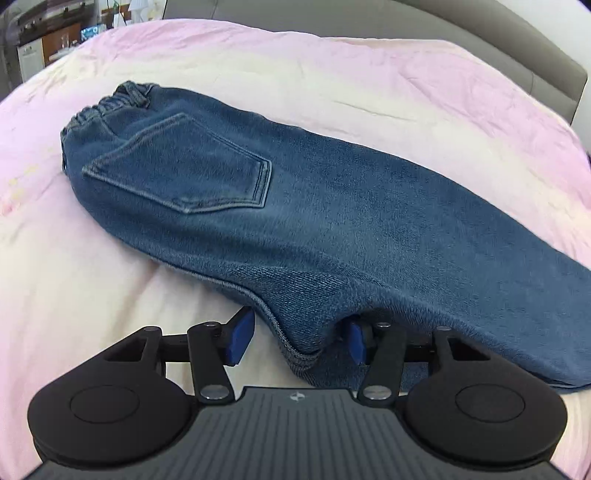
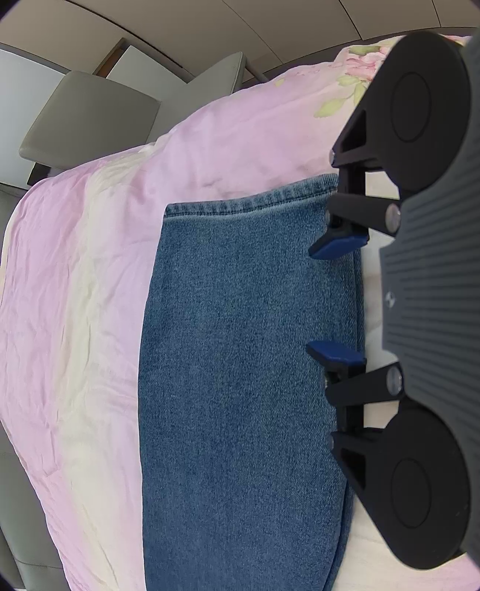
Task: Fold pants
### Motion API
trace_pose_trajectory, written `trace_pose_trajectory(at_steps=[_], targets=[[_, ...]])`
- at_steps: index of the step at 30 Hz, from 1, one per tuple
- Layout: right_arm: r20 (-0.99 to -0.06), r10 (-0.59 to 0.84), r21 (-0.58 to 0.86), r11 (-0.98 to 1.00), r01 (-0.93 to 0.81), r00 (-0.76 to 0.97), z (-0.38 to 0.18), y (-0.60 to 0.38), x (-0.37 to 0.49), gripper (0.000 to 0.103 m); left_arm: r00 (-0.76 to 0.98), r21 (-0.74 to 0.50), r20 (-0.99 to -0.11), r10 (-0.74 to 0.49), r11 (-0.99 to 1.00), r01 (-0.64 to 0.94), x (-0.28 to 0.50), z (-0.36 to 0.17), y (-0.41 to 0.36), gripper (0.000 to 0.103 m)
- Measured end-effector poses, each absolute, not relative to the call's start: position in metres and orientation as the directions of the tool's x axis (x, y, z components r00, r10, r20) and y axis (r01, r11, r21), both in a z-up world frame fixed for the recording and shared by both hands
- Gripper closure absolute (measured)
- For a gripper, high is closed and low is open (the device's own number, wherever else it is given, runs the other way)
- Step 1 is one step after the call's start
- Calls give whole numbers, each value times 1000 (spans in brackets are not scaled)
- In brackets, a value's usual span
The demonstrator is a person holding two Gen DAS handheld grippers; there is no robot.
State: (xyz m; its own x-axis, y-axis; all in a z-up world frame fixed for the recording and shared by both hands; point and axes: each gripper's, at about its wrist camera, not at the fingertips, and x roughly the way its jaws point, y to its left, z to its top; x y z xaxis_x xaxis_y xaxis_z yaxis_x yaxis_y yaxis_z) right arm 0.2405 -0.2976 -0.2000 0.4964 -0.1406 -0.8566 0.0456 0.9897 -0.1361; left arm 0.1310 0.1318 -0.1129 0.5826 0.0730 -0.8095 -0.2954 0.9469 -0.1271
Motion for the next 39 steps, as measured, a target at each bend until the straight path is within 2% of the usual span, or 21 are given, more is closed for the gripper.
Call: trace_pose_trajectory(at_steps=[3, 5, 6, 7, 9, 12, 16, 19, 21, 24, 28, 32, 34, 35, 39], targets=[[-856, -114, -120, 993, 20, 504, -195, -285, 239, 57, 503, 28, -851, 151, 970, -243, 143, -128, 112, 33], [-856, -61, -81, 997, -16, 514, -189, -270, 237, 57, 522, 75, -834, 178, 974, -212, 137, -131, 107, 36], [-855, -33, -65, 997, -44, 518, -187, -260, 237, 57, 532, 97, -823, 201, 971, -217, 133, -131, 108, 50], [-852, -2, -50, 996, -78, 523, -184, -248, 237, 57, 540, 83, -820, 191, 972, -218, 129, -130, 113, 54], [-847, 58, -25, 988, -150, 529, -178, -223, 238, 57, 552, 16, -823, 135, 976, -215, 119, -125, 124, 71], [-845, 166, 25, 962, -272, 508, -172, -180, 245, 57, 564, -10, -820, 100, 982, -190, 106, -122, 125, 82], [-844, 321, 101, 882, -461, 429, -164, -113, 256, 57, 532, -145, -847, -2, 963, -226, 101, -134, 144, 83], [-840, 411, 134, 790, -598, 355, -159, -58, 261, 60, 517, -172, -855, -34, 960, -221, 102, -136, 148, 84], [-837, 459, 172, 738, -653, 298, -158, -25, 264, 68, 492, -199, -868, -69, 956, -217, 105, -137, 153, 84], [-835, 510, 236, 672, -702, 208, -164, 27, 272, 73, 437, -239, -891, -125, 947, -215, 112, -141, 162, 85], [-849, 511, 279, 653, -704, 137, -185, 88, 289, 77, 358, -214, -922, -149, 965, -151, 125, -145, 161, 85], [-889, 425, 211, 708, -675, 168, -211, 128, 313, 79, 299, -224, -936, -188, 970, -93, 137, -149, 165, 85], [-895, 396, 175, 735, -655, 205, -216, 138, 327, 87, 281, -233, -938, -205, 970, -71, 143, -150, 166, 85], [-903, 364, 137, 746, -652, 227, -218, 143, 333, 103, 272, -238, -938, -214, 970, -57, 145, -150, 167, 85], [-914, 350, 160, 778, -608, 207, -227, 150, 366, 103, 261, -278, -931, -257, 960, -46, 150, -153, 174, 84]])
